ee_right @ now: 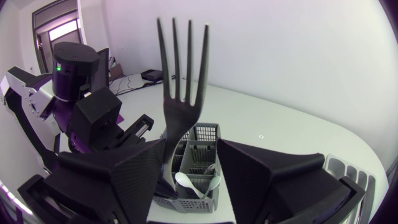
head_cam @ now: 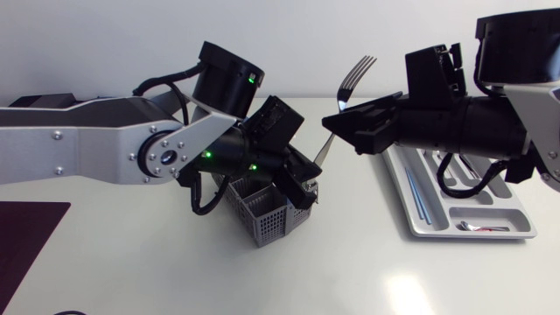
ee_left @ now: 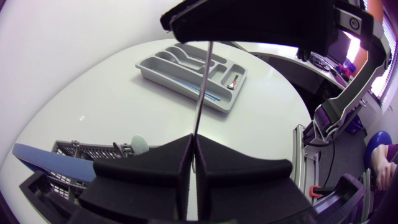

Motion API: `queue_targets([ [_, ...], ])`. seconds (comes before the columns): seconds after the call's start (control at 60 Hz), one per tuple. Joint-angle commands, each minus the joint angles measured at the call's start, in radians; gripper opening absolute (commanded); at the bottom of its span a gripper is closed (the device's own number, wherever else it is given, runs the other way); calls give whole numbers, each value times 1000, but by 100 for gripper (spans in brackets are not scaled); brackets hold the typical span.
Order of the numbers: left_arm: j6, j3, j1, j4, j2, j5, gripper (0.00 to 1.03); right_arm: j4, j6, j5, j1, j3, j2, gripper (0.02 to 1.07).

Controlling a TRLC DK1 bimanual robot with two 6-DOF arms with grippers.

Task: Unload the cutlery basket into the drawer organizer.

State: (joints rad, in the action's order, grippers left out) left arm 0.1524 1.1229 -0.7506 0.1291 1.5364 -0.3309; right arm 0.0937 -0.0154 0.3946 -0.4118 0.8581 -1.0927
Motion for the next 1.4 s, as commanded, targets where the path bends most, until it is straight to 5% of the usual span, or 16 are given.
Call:
queue_targets([
  [0.0,-24,-14,-6,-16,14,6,4,-3,-9,-5,-9,22,-22,47],
  [0.25,-30,-12,-6,-29,14,27,4,-8,-9,3,-9,13,-18,23],
  [0.483,-37,-17,-9,-45,16,32,4,-6,-8,26,-12,18,-22,13],
  [0.917,-39,-20,-27,-49,14,61,33,-6,-6,53,25,2,-10,13],
  [1.05,-33,-20,-23,-49,-4,87,49,1,3,70,62,-4,2,13],
  [1.383,13,-29,36,-51,-94,174,69,100,152,165,377,41,-64,13],
])
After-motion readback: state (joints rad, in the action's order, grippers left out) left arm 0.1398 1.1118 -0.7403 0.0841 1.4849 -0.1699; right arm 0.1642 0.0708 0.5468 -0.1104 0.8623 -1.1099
